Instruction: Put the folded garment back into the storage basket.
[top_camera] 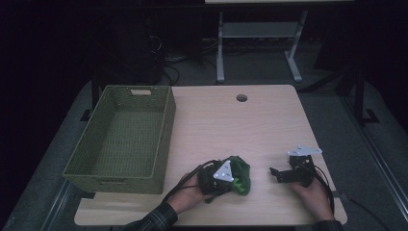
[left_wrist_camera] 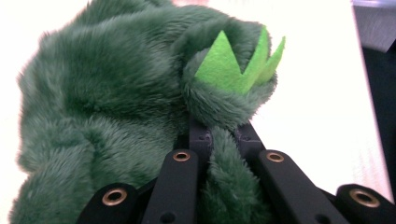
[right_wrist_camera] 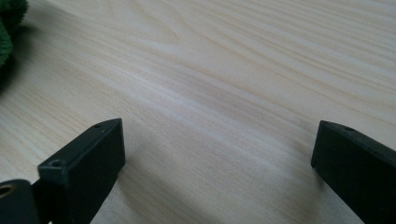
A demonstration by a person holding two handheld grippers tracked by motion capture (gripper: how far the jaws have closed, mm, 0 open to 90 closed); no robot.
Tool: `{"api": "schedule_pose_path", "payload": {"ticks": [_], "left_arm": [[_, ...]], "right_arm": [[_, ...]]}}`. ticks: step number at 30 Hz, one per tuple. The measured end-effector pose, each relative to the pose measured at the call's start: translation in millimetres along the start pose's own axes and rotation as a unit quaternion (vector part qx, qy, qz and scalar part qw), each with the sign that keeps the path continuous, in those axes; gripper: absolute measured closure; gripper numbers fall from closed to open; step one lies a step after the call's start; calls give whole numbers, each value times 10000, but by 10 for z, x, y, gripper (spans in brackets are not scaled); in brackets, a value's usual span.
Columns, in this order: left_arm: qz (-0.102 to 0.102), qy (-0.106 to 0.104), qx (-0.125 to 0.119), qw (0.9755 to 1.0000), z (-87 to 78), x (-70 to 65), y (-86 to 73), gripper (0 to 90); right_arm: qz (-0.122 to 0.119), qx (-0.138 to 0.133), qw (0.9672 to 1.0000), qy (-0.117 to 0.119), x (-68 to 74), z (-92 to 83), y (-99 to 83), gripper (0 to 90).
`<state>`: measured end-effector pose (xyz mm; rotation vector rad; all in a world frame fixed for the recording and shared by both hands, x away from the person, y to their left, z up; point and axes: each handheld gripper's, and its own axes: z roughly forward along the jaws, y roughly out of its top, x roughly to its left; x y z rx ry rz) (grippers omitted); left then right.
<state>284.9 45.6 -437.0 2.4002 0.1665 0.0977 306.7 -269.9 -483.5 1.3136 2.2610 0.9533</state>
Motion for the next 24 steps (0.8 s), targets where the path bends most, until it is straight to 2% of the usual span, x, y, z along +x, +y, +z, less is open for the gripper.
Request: {"api": "schedule_pose_path", "payload": {"ticks": [2,8,14,19,24], "left_arm": [[-197,-31,-190,9996,-84,42,24,823],[-366,27,-378,9986,-329,161,96,822],[-379,132,-526,9978,-607,239,198,821],[-403,334,-628,9967,-896,351,271,821],[-519,519,-698,9949,-1187,472,293,820]], "right_arm": [[1,1,10000,1,0,0,0,24],[-2,-1,10000,-1,0,0,0,24],[0,-1,10000,-1,0,0,0,25],[1,-1,10000,-2,0,0,0,25],[1,0,10000,-1,0,0,0,25]]}}
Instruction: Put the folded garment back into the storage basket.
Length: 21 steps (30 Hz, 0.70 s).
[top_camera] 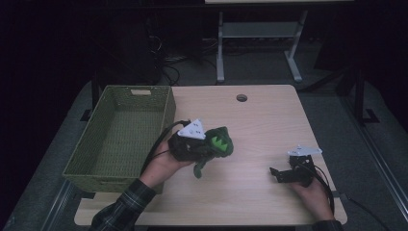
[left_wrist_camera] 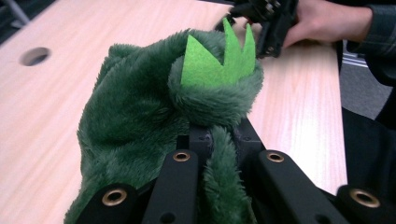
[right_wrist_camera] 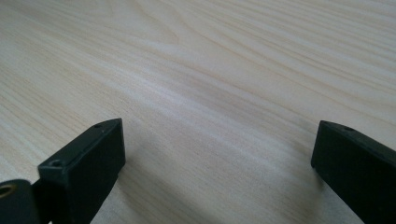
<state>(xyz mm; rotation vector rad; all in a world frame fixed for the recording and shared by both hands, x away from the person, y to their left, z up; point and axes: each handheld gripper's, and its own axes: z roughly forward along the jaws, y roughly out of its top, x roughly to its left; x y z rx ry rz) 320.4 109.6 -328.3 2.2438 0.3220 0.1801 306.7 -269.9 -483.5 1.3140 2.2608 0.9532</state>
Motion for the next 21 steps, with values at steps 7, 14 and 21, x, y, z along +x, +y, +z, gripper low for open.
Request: {"api": "schedule_pose_path", "payload": {"ticks": [7,14,21], "left_arm": [[-153,379,-93,9991,-442,235,35,820],[-337,925,-161,9950,-924,430,-55,819],[-613,1407,-167,9880,-1309,573,-293,819]], "right_arm": [[5,-2,10000,0,0,0,1,25],[6,-4,10000,-1,0,0,0,25],[2,-4,10000,-2,0,0,0,25]]}}
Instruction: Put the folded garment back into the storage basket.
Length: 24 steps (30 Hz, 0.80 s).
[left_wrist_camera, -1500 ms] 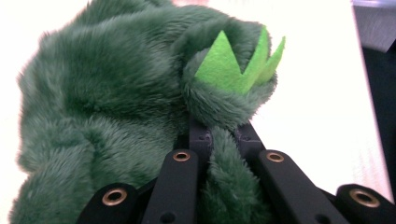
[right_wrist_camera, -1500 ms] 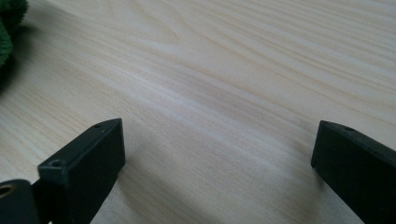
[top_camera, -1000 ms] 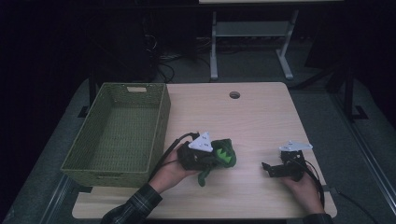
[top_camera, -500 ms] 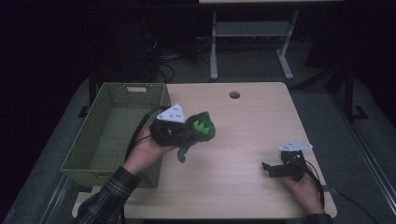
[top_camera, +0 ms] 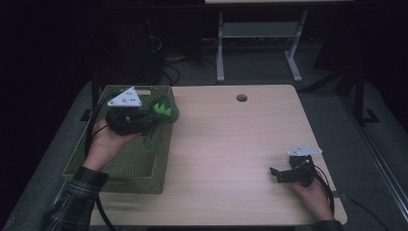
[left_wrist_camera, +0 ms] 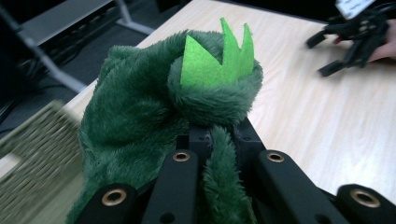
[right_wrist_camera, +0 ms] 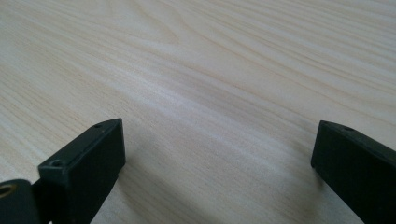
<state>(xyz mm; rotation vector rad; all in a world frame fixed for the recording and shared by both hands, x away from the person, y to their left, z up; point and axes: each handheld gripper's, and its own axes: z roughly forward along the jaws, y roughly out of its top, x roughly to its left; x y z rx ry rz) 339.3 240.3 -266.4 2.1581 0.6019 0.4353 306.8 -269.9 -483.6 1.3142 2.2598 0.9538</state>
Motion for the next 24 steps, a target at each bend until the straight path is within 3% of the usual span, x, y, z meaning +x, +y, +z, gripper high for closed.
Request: {"api": "schedule_pose_path", "payload": {"ticks": [7,12,24], "left_arm": [[-241,369,252,9987,-110,223,-320,817],[-416,509,349,9972,-123,318,-512,816],[-709,587,832,9923,153,460,-978,812]], "right_arm": [[2,2,10000,-2,0,0,0,26],[0,-2,10000,-3,0,0,0,26],[3,-2,10000,-8,-1,1,1,26]]}}
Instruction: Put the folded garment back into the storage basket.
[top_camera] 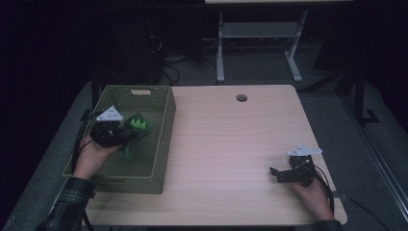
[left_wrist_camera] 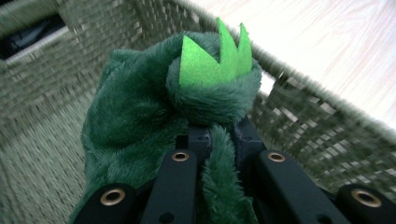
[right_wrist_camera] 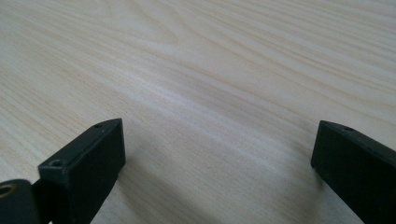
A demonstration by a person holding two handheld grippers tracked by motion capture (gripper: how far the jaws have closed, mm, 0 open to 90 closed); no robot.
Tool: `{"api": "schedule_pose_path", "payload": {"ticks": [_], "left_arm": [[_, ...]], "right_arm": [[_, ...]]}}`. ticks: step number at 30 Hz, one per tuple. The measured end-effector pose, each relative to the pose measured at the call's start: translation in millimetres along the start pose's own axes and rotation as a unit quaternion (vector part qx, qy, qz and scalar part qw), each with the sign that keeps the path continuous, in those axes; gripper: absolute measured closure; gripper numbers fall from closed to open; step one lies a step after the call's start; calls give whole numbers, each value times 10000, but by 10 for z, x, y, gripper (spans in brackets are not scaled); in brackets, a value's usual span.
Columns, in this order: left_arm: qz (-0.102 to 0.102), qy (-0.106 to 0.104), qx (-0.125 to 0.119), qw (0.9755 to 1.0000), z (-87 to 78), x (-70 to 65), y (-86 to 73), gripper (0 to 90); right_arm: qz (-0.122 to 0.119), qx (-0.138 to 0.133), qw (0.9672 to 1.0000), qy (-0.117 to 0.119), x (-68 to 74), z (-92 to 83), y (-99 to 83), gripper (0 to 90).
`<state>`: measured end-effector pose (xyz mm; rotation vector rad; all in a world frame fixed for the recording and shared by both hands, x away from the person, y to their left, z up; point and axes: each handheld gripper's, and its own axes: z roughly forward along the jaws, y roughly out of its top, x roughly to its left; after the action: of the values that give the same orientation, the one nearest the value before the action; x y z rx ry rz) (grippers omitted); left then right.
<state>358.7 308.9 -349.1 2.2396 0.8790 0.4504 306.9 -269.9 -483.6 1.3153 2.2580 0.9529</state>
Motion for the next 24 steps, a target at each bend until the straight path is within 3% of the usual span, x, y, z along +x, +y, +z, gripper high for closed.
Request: {"api": "schedule_pose_path", "payload": {"ticks": [8,10,17,24], "left_arm": [[-49,6,378,9993,273,33,-129,809],[-57,-7,661,9978,349,18,-156,805],[16,-173,995,9949,445,-11,-196,786],[179,-284,1119,9932,462,-80,-200,648]], "right_arm": [[2,-1,10000,-1,0,1,1,25],[1,-2,10000,-1,-1,1,0,26],[1,-4,10000,-5,-1,2,1,26],[2,-4,10000,-5,-1,2,1,26]]}}
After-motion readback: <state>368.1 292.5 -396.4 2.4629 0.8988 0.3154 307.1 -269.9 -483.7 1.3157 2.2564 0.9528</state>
